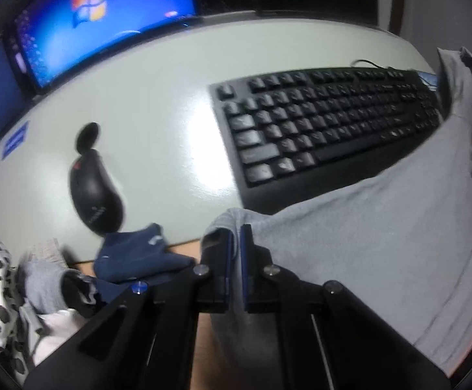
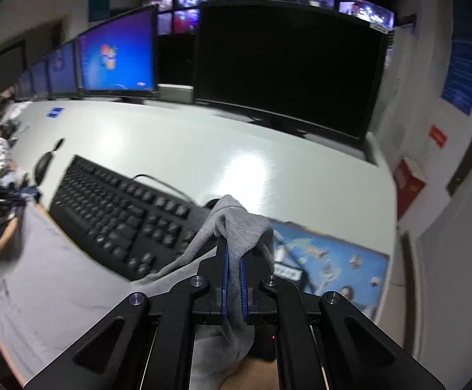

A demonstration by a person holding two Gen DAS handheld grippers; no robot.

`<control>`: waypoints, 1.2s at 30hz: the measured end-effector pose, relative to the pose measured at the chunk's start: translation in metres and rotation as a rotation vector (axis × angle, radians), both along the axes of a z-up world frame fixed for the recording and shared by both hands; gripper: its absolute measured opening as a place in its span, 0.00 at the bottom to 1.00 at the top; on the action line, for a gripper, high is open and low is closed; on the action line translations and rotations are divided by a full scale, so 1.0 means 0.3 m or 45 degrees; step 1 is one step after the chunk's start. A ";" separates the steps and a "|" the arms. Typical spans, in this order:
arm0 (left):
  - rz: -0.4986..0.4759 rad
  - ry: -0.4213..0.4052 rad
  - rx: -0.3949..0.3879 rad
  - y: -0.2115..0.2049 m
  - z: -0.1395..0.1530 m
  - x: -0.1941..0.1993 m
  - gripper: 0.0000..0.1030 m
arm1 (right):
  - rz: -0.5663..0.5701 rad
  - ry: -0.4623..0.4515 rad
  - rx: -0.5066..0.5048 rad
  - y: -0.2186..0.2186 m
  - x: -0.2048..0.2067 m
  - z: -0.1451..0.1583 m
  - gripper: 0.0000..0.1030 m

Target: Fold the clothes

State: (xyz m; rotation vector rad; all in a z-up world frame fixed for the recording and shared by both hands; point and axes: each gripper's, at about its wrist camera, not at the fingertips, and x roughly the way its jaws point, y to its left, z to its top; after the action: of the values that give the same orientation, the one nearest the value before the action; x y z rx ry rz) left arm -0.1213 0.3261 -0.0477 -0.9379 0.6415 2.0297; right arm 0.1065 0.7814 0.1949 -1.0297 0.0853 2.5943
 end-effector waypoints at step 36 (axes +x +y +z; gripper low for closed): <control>-0.397 -0.051 0.088 0.102 -0.122 0.724 0.16 | 0.490 -0.120 0.163 -0.718 0.526 -0.391 0.71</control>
State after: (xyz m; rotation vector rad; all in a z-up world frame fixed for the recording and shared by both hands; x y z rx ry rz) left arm 0.0960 0.3568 -0.0843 -0.7825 0.6478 1.7411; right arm 0.2645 0.5659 0.0776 -1.2184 -0.3297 2.8336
